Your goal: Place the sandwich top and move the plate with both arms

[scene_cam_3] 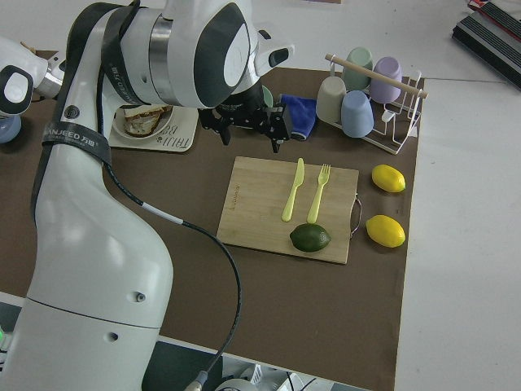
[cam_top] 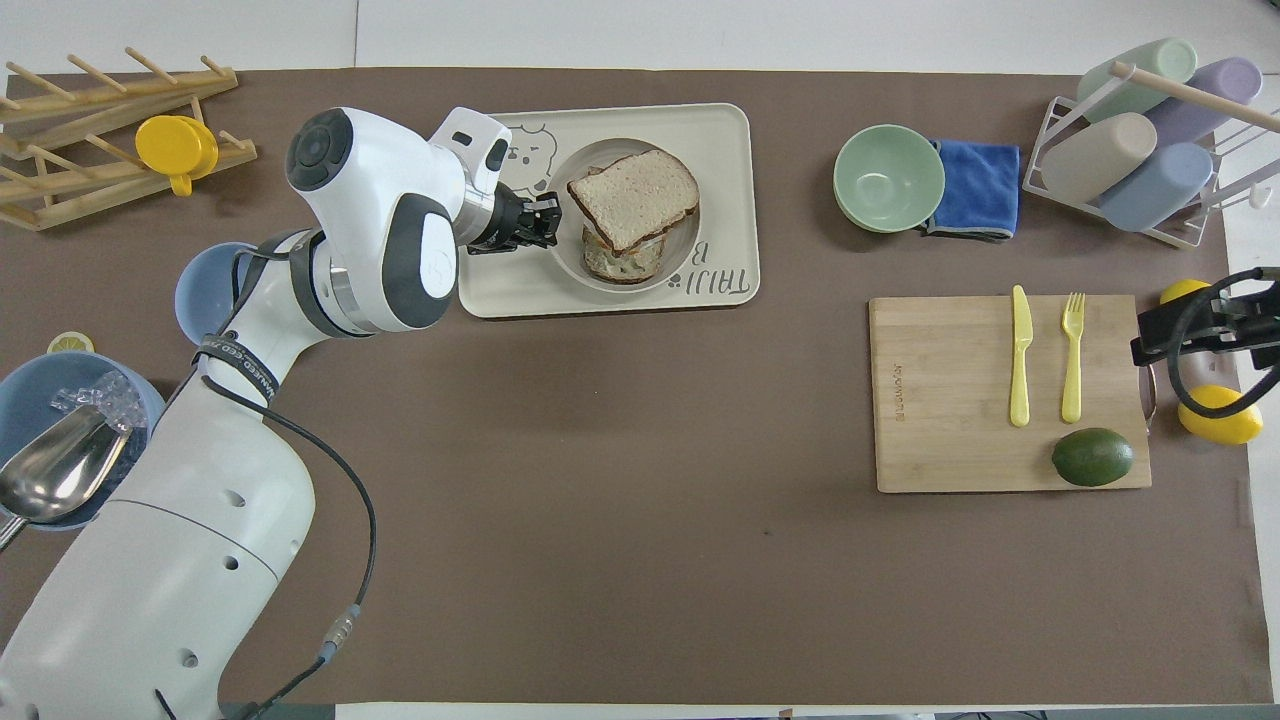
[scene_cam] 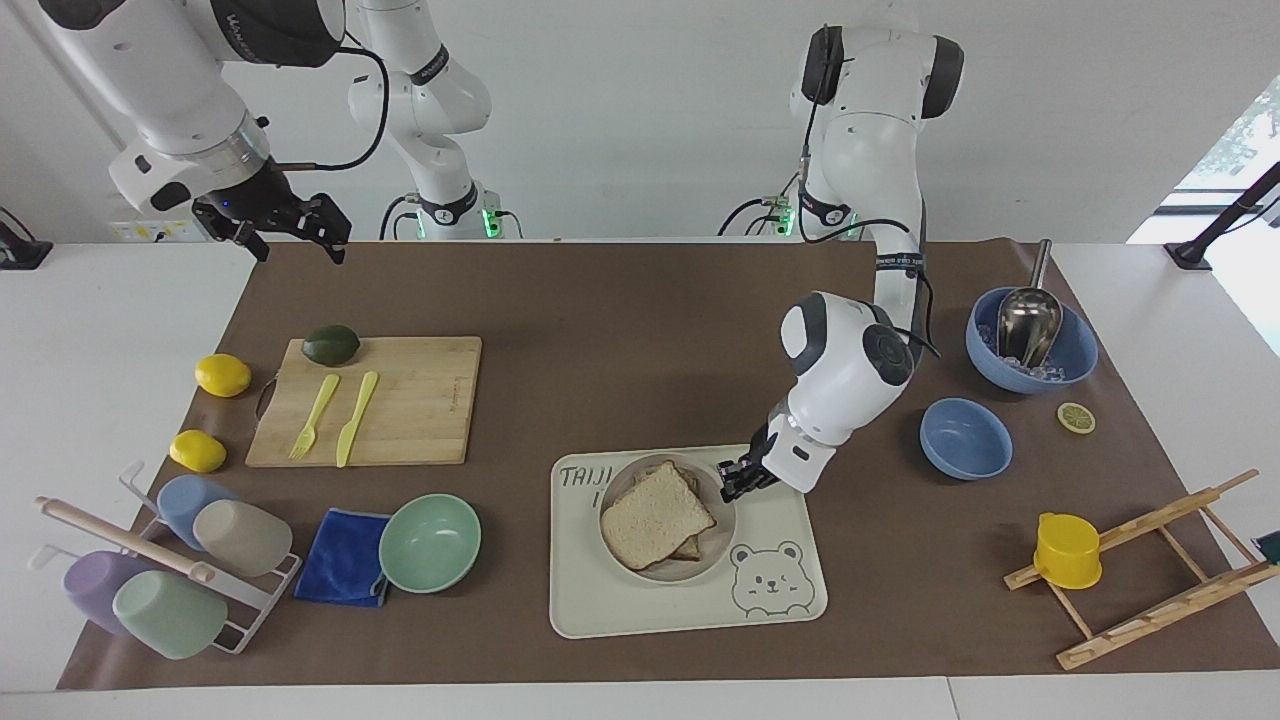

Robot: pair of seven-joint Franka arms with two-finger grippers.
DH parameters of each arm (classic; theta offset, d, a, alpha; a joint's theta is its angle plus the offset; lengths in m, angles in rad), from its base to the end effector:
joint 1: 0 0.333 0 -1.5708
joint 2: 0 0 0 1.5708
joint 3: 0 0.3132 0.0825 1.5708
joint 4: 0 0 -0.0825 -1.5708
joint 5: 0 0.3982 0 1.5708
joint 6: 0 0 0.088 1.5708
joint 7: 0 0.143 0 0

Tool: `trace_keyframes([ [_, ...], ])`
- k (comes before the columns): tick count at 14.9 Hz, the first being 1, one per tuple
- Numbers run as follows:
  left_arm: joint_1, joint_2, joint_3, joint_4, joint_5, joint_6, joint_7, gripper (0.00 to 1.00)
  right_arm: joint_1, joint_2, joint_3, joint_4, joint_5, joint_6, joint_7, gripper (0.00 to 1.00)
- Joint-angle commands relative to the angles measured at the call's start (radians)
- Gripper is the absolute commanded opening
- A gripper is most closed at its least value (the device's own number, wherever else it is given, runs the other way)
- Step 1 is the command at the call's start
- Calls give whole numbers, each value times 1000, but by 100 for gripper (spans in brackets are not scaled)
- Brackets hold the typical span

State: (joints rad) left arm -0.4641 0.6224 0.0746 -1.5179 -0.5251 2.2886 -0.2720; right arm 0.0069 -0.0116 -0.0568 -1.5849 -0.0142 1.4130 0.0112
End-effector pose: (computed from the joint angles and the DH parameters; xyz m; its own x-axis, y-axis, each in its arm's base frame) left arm 0.6730 -0.3116 0.2713 0.9836 0.1796 -0.0179 0.1721 -0.9028 0.3942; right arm 0.5405 -0.0294 0.5734 0.9852 -0.0625 -0.1595 -0.0609 -0.9980 0.0153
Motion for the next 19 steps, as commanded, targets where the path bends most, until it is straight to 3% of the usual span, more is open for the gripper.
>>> trace_keyframes([
  [1,1,-16,5,-13,37,9,-18,7,-10,-13,3,-10,25,-2,-19,100],
  [3,-1,-18,7,-8,37,-15,-24,100,-10,-13,3,-10,23,-2,-19,100],
  [7,-4,-32,65,21,37,-98,-27,100,-10,-14,3,-12,23,-2,-19,100],
  [12,12,-168,190,11,42,-236,-24,100,-10,-15,3,-10,23,-2,-19,100],
  [19,16,-328,270,16,250,-457,-16,100,-10,-14,3,-10,25,-2,-19,100],
])
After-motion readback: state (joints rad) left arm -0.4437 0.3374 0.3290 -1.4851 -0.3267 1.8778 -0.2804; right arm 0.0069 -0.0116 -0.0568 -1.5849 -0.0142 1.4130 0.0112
